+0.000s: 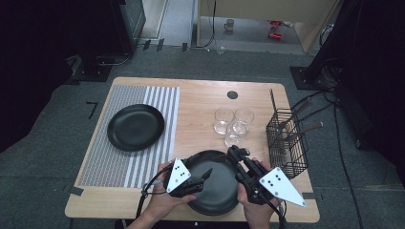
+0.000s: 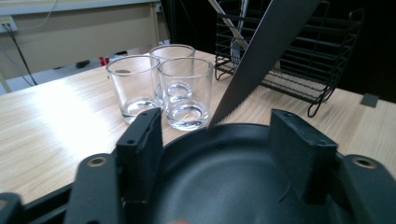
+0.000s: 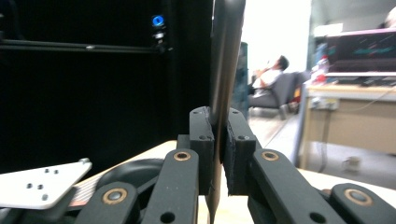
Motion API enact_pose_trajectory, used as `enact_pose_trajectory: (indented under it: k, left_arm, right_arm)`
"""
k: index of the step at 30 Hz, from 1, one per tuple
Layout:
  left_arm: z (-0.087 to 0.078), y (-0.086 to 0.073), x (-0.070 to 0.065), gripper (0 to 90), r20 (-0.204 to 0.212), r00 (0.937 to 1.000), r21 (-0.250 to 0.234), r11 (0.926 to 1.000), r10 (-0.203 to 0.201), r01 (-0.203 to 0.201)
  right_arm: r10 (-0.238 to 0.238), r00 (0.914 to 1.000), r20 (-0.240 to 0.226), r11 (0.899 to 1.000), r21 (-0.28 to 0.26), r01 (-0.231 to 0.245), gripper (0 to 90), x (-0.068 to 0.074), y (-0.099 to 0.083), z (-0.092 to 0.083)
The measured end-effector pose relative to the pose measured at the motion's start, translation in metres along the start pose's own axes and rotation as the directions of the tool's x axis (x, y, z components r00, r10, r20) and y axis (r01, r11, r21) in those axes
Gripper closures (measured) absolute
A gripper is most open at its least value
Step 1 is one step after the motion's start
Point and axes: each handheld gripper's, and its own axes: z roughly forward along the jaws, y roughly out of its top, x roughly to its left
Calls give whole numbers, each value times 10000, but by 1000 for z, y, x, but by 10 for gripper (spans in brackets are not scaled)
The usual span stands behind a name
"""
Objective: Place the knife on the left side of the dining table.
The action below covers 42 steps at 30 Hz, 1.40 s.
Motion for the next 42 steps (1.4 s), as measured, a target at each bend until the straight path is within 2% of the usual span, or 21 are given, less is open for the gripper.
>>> enact_pose_trajectory:
  k: [3, 7, 9, 12, 15, 18, 22, 27, 29, 33, 36, 38, 42]
  left_arm:
    - [0, 0, -3, 409, 1, 9998, 2, 9998, 209, -209]
    - [-1, 0, -5, 481, -64, 9987, 38, 9987, 501, -501]
    - [-2, 0, -6, 513, -108, 9977, 106, 9977, 671, -670]
    - [-2, 0, -9, 532, -435, 9956, 180, 9964, 832, -825]
    - [-3, 0, -11, 590, -401, 9942, 178, 9949, 996, -990]
    - [-4, 0, -13, 684, -413, 9933, 279, 9938, 1083, -1072]
    - [-4, 0, -14, 706, -377, 9918, 359, 9920, 1221, -1207]
    - [-6, -1, -19, 727, -535, 9820, 299, 9832, 1813, -1799]
    - [-7, -1, -20, 732, -579, 9796, 251, 9812, 1924, -1912]
    - [-7, -2, -21, 737, -644, 9788, 182, 9809, 1946, -1938]
    - [-8, -1, -22, 740, -780, 9782, 18, 9812, 1927, -1932]
    - [-8, -1, -22, 740, -879, 9754, 73, 9793, 2023, -2025]
    - [-8, -2, -21, 741, -807, 9769, 99, 9802, 1981, -1979]
  right_arm:
    - [185, 9991, -371, 9995, 273, -175, 848, 7, -4, 5]
    - [169, 9977, -652, 9986, 503, -136, 848, 15, -9, 11]
    - [305, 9969, -729, 9978, 618, -260, 848, 18, -11, 12]
    - [429, 9960, -778, 9968, 700, -374, 847, 21, -12, 14]
    - [465, 9959, -780, 9963, 759, -406, 847, 24, -13, 14]
    - [468, 9959, -775, 9961, 777, -407, 847, 25, -14, 15]
    - [562, 9960, -701, 9953, 824, -504, 847, 26, -15, 15]
    - [714, 9953, -662, 9948, 769, -662, 846, 26, -15, 15]
    - [763, 9950, -641, 9948, 724, -717, 845, 26, -15, 14]
    - [853, 9938, -716, 9943, 698, -804, 832, 28, -16, 15]
    - [698, 9948, -736, 9944, 841, -636, 825, 30, -19, 17]
    - [749, 9941, -782, 9943, 822, -684, 827, 30, -22, 18]
    - [662, 9950, -746, 9941, 910, -593, 825, 32, -24, 20]
